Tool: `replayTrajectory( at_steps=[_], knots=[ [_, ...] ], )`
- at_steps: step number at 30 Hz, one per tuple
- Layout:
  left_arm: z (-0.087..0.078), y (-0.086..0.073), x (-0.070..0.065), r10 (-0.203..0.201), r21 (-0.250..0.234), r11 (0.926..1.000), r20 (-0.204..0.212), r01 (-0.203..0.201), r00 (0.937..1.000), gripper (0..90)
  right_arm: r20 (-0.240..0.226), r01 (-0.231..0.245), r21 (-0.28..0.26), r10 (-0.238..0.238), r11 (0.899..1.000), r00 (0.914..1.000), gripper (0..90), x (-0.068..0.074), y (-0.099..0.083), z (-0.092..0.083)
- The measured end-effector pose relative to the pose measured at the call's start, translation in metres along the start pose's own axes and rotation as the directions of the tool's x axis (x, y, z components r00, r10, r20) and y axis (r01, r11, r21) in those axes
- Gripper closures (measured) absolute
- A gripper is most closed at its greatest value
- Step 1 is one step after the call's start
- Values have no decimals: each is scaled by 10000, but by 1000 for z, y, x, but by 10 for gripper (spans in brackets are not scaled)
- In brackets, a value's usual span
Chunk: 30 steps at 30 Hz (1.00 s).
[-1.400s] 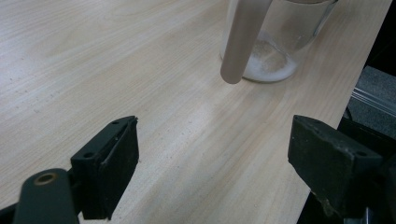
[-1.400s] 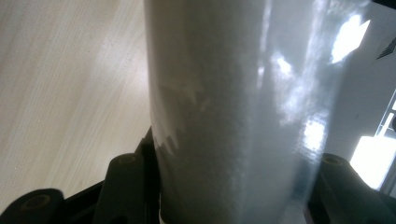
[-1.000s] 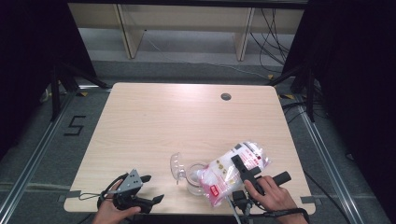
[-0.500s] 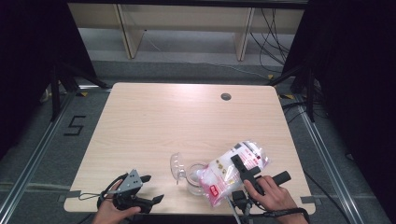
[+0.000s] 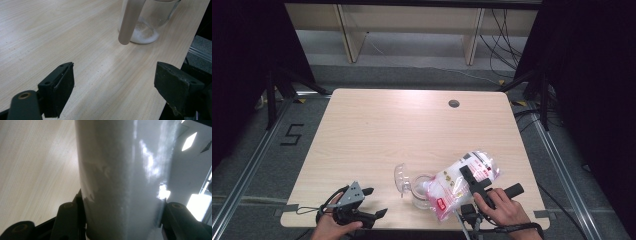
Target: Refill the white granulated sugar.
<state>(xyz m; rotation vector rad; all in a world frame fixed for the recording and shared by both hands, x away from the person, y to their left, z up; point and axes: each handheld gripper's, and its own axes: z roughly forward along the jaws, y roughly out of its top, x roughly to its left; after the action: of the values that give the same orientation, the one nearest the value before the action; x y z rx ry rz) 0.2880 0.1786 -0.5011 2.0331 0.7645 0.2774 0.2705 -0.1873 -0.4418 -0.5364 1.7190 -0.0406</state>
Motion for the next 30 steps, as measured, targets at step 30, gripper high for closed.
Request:
replayTrajectory(
  at_steps=[30],
  knots=[
    [0,0,0,20,-4,10000,-2,-20,10000,163,-13,-97,-61,97,9999,10000,522,1,0,1]
  ],
)
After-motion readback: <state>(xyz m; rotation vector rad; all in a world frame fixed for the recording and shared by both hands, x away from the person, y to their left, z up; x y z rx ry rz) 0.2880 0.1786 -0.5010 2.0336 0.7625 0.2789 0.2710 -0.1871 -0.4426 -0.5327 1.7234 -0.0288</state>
